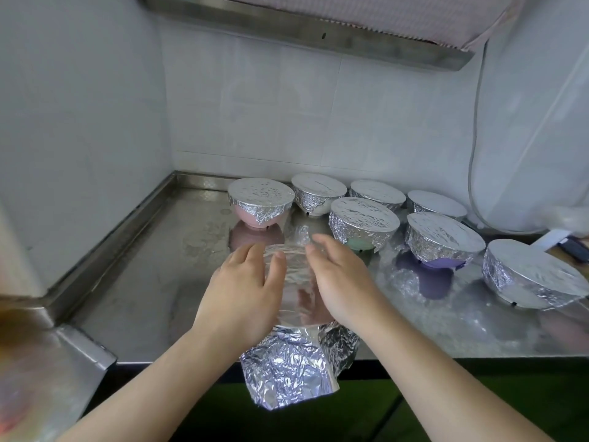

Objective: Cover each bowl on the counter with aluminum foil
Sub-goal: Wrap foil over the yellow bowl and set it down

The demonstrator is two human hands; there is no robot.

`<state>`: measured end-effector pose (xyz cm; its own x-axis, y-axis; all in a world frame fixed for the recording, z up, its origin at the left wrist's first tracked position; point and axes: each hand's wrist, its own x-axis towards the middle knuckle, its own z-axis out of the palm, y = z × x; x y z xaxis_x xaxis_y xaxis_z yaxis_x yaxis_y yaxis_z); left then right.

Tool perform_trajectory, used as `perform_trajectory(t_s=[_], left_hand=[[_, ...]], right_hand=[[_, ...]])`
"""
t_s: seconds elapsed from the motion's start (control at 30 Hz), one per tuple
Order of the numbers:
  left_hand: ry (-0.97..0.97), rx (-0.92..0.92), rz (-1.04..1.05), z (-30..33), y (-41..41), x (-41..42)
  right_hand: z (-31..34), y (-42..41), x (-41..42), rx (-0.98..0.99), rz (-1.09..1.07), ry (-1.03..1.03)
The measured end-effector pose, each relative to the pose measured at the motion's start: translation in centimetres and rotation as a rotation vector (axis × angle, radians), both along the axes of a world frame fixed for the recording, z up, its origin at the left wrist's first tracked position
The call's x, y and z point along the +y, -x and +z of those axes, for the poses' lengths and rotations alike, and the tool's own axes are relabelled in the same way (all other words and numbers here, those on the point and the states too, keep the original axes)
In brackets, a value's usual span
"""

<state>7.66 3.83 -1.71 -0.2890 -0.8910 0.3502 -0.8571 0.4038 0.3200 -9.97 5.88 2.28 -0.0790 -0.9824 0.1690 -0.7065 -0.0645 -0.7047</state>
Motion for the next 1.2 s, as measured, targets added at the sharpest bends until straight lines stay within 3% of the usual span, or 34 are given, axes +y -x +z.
perform_trajectory(t_s=[0.23,0.5,0.63,0.83,1.07,1.2], left_hand=[[-0.140,0.340,0.008,1.4,0.6,2.3],[-0.050,0.296,-0.162,0.7,-0.5,1.8],[-0.075,0.284,-0.161,0.3,-0.7,1.4],[-0.103,0.249,-0.145,0.5,-0.9,1.4],[-0.099,0.273,-0.143,0.3,-0.8,1.4],[-0.064,0.252,-0.147,0.4,-0.7,1.4]], right_hand=[[-1.7,-0.1,0.6,0.013,-0.022,-0.006],[-1.8,0.1,-0.6,-0.184,-0.041,0.027],[-1.4,0.3,-0.7,-0.021,0.013,0.014],[-1.7,1.1,-1.3,-0.060,0.059,-0.052],[-2.4,3.0,0.8,-0.283,0.321,-0.173],[-2.4,4.2,0.8,-0.221,0.373,-0.254]])
